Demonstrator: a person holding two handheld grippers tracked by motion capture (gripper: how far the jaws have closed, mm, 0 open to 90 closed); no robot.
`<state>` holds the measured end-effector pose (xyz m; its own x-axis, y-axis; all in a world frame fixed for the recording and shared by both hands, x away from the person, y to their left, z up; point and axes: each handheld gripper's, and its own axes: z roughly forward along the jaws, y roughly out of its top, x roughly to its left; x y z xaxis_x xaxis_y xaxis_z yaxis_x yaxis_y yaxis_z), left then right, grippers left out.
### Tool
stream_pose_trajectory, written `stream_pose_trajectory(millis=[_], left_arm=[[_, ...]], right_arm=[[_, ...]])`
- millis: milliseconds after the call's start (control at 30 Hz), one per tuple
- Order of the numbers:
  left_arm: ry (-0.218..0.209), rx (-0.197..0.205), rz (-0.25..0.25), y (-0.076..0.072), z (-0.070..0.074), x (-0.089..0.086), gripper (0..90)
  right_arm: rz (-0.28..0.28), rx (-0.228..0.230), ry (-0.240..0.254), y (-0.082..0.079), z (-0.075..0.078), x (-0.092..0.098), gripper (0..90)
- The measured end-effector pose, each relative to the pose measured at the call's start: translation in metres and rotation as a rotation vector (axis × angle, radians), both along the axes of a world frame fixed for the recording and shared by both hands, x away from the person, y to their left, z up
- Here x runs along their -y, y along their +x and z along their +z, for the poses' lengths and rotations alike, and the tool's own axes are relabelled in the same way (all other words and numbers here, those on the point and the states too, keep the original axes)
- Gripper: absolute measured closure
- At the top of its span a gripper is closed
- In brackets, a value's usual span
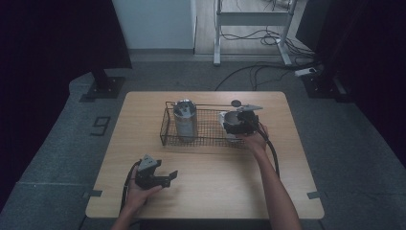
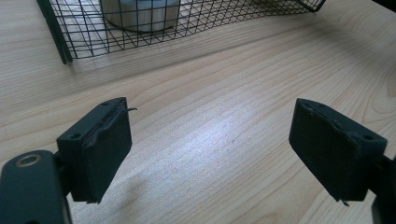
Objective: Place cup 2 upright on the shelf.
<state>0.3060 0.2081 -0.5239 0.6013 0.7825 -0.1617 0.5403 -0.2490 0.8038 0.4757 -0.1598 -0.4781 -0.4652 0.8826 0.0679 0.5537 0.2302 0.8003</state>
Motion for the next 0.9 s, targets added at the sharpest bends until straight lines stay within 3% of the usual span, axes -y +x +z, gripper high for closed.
stream_pose_trajectory(millis=[333,900], left_arm=[[0.002,0.000,0.002,-0.0001,-0.0003,0.0004,13.4],[0.006,-0.006,0.000,-0.0001,-0.0007,0.0007,13.9]], right_arm=[[-0.013,-0.032,-0.026,0.0024,-0.0063,-0.0017,6.4],[-0.027,-0.041,-0.069,0.0037,-0.0097,-0.0059,6.4]])
